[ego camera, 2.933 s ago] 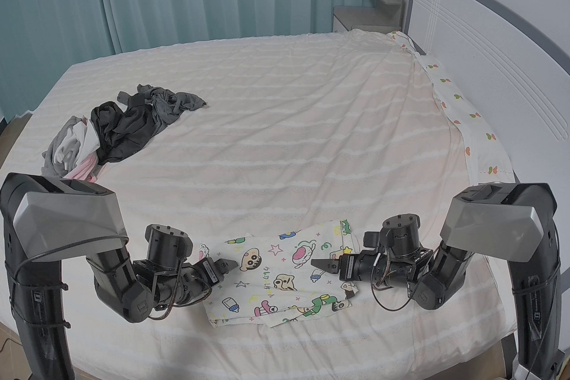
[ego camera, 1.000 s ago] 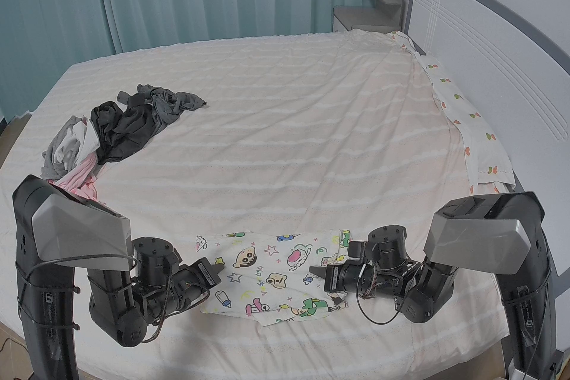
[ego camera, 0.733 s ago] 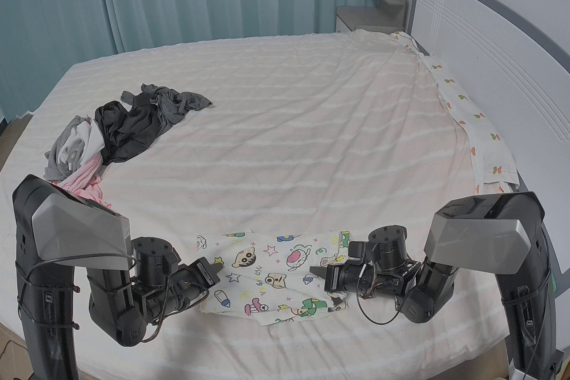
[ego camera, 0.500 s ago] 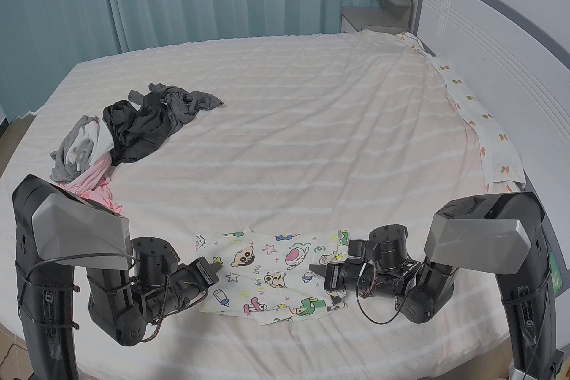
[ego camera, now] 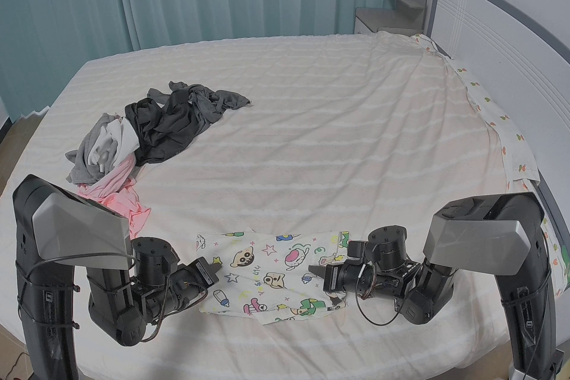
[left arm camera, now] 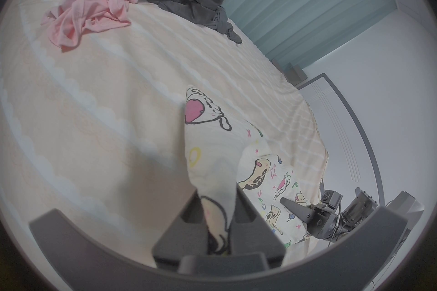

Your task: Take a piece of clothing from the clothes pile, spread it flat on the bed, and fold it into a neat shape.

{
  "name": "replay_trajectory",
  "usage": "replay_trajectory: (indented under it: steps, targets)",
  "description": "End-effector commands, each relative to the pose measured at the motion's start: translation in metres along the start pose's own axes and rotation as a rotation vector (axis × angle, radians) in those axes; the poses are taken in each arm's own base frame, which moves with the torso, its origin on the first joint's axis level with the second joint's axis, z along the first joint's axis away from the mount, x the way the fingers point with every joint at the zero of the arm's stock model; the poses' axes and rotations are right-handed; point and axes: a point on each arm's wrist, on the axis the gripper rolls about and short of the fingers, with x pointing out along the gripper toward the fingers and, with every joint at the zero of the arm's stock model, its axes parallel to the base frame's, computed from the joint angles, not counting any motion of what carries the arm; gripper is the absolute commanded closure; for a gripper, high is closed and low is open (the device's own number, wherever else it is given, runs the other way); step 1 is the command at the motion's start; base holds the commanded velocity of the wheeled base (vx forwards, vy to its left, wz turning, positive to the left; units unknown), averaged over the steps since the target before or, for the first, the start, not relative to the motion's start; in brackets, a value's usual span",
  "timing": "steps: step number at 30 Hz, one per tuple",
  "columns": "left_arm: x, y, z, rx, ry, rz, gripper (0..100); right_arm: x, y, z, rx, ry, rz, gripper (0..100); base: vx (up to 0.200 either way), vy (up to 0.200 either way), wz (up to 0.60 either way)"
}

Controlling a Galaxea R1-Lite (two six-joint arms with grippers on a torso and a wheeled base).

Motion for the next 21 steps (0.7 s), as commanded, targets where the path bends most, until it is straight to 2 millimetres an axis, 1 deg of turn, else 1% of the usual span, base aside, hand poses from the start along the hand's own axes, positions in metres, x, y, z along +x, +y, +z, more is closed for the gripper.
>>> replay_trajectory:
  steps: [1, 21]
  targets:
    - [-0.0003, 0.0005, -0.0003, -0.001, 0.002, 0.002, 100, 0.0001, 0.0002, 0.0001, -0.001, 0.000, 0.002, 100, 0.000, 0.200, 0.00]
    - [-0.0002, 0.0038, -0.0038, -0.001, 0.016, 0.016, 100, 0.0004, 0.0008, 0.0002, -0.002, -0.001, 0.003, 100, 0.000, 0.200, 0.00]
